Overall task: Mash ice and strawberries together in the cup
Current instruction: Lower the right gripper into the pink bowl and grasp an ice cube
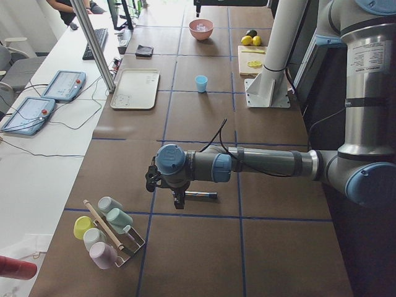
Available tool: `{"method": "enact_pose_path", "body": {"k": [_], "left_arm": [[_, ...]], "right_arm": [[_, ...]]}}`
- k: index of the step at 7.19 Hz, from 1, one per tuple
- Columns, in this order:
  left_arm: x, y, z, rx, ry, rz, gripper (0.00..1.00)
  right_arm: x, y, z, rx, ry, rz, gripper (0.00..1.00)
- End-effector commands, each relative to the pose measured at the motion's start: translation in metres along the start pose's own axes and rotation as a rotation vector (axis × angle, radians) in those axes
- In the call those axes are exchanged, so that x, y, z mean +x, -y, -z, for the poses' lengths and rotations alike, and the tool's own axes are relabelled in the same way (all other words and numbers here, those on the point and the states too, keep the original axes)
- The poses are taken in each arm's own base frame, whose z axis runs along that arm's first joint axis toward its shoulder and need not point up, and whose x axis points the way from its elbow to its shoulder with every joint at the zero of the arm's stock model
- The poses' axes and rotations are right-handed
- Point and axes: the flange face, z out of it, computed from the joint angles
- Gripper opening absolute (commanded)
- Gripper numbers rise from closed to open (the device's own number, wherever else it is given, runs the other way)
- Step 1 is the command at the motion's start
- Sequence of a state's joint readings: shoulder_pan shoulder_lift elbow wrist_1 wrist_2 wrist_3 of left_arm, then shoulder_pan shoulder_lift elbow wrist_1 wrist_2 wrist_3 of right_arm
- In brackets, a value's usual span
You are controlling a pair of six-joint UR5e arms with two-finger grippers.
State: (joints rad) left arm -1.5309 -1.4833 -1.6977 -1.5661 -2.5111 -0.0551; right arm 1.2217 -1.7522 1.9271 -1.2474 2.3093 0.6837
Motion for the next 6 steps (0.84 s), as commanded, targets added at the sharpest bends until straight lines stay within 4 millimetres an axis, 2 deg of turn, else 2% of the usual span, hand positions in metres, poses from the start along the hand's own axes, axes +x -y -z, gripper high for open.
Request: {"method": "enact_pose_path", "body": {"k": [1, 2, 3, 4, 6], "left_arm": [[0.002, 0.000, 0.001, 0.002, 0.000, -0.003, 1.00], [0.003, 0.000, 0.002, 0.004, 0.000, -0.005, 1.00], [0.003, 0.000, 0.002, 0.005, -0.002, -0.006, 1.00], [0.003, 0.000, 0.002, 0.005, 0.001, -0.008, 1.00], [0.004, 0.000, 0.003, 0.006, 0.001, -0.009, 1.00]], "right_arm": [[-0.003, -0.012, -0.031, -0.026, -0.025, -0.044, 0.93], [-0.008, -0.012, -0.031, -0.026, -0.020, -0.068, 0.85], [-0.007, -0.014, -0.038, -0.044, -0.030, -0.069, 0.81], [-0.009, -0.019, -0.052, -0.073, -0.041, -0.060, 0.81], [0.005, -0.018, -0.066, -0.093, -0.062, -0.071, 0.79]]}}
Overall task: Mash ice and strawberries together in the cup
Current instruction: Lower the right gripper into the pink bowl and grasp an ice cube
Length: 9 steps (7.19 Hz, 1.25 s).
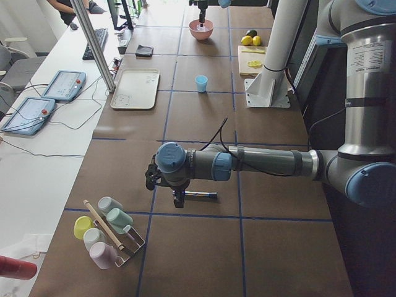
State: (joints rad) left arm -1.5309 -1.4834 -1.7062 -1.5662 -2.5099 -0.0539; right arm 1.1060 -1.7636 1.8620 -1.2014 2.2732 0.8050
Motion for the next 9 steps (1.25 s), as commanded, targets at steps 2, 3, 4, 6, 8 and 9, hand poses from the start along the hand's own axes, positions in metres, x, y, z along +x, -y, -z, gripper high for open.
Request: {"method": "enact_pose_path", "body": {"k": [2, 3, 4, 6, 8, 9], "left_arm": [[0.002, 0.000, 0.002, 0.003, -0.001, -0.005, 1.00], [0.002, 0.000, 0.002, 0.003, 0.000, -0.005, 1.00], [0.003, 0.001, 0.002, 0.004, 0.000, -0.006, 1.00], [0.003, 0.001, 0.002, 0.005, 0.003, -0.006, 1.00], [0.003, 0.002, 0.002, 0.006, 0.006, -0.007, 1.00], [0.003, 0.002, 0.002, 0.006, 0.006, -0.007, 1.00]], "right_arm": [[0.012, 0.002, -0.015, -0.022, -0.023, -0.014, 0.80], [0.010, 0.000, -0.022, -0.035, -0.029, -0.009, 0.80], [0.009, -0.002, -0.024, -0.037, -0.031, -0.004, 0.80], [0.007, -0.002, -0.032, -0.039, -0.050, 0.005, 0.80], [0.009, -0.002, -0.033, -0.040, -0.051, 0.002, 0.80], [0.010, -0.002, -0.034, -0.041, -0.053, 0.000, 0.79]]}}
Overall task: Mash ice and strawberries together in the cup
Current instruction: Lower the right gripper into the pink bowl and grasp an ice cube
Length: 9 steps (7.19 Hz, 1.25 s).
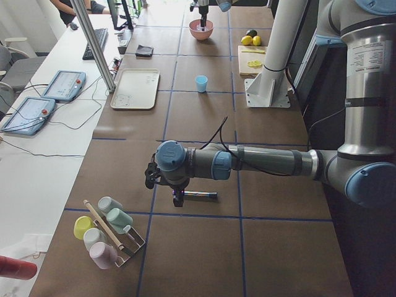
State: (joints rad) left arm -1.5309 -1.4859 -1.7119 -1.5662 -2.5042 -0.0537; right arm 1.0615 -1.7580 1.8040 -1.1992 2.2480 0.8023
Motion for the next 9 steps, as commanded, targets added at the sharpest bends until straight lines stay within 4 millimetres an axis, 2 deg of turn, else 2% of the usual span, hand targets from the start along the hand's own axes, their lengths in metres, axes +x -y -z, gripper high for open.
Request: {"method": "enact_pose_path", "body": {"k": [1, 2, 3, 4, 5, 6, 7, 9], "left_arm": [[0.000, 0.000, 0.000, 0.000, 0.001, 0.000, 1.00], [0.001, 0.002, 0.000, 0.001, 0.001, -0.002, 1.00], [0.003, 0.005, 0.002, 0.005, 0.002, -0.007, 1.00], [0.004, 0.006, 0.003, 0.007, 0.002, -0.009, 1.00], [0.006, 0.009, 0.004, 0.009, 0.002, -0.012, 1.00], [0.008, 0.011, 0.006, 0.011, 0.002, -0.014, 1.00], [0.009, 0.012, 0.006, 0.012, 0.002, -0.015, 1.00], [0.009, 0.012, 0.007, 0.013, 0.002, -0.016, 1.00]], "right_arm": [[0.002, 0.001, -0.002, -0.002, -0.003, -0.003, 0.76], [0.003, 0.001, -0.004, -0.003, -0.006, -0.005, 0.72], [0.002, 0.001, -0.003, -0.001, -0.004, -0.008, 0.52], [0.003, 0.001, -0.002, 0.000, -0.004, -0.012, 0.22], [0.003, 0.002, 0.001, 0.007, -0.001, -0.013, 0.02], [0.008, 0.006, 0.009, 0.024, 0.005, -0.027, 0.00], [0.017, 0.013, 0.036, 0.061, 0.036, -0.054, 0.00], [0.007, 0.001, 0.097, 0.089, 0.128, -0.073, 0.00]]}}
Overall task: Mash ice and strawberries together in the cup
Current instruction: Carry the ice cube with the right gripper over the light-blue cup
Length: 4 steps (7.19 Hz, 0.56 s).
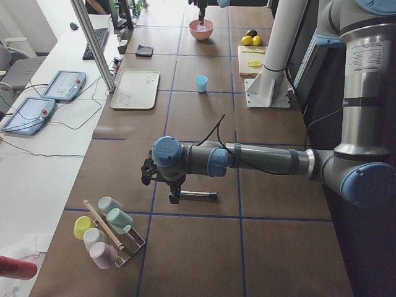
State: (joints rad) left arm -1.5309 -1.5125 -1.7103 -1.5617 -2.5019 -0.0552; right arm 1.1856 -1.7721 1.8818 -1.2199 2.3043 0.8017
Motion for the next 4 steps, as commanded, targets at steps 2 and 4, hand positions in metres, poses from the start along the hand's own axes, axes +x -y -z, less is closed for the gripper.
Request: {"method": "enact_pose_path", "body": {"k": [2, 4], "left_arm": [[0.000, 0.001, 0.000, 0.000, 0.000, 0.000, 1.00], [0.000, 0.000, 0.000, -0.001, -0.001, 0.000, 1.00]], "right_arm": [[-0.091, 0.010, 0.062, -0.016, 0.044, 0.009, 0.00], [-0.212, 0.017, 0.058, -0.075, 0.012, 0.091, 0.00]]}}
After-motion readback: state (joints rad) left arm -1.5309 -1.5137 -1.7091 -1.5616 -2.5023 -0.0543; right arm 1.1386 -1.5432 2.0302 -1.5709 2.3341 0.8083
